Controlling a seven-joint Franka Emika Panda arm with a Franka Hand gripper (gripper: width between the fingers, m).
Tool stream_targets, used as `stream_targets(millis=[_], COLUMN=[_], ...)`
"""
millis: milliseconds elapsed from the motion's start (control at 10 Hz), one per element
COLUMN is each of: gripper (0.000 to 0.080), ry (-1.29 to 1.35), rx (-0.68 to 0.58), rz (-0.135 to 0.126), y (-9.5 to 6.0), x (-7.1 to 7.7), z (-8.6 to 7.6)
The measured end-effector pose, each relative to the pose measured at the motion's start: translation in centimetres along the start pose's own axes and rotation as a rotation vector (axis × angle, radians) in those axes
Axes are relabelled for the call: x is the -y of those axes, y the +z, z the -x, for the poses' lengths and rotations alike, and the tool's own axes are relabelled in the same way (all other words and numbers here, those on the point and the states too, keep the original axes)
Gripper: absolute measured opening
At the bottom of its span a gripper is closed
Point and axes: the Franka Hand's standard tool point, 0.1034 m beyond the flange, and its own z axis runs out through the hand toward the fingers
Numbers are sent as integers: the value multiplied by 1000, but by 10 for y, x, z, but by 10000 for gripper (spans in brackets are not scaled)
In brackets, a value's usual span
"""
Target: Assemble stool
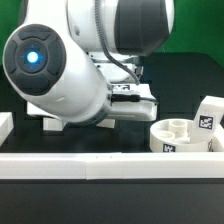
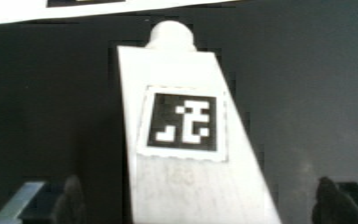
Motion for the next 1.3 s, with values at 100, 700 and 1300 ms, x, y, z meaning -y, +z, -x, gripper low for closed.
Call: stream_targets(millis=[100,700,1300], gripper=[649,324,324], ry=[6,3,-70], rx=[4,1,-59], rz=[0,1,-5], y=[2,1,-42], x=[0,2,20], z=[0,0,27])
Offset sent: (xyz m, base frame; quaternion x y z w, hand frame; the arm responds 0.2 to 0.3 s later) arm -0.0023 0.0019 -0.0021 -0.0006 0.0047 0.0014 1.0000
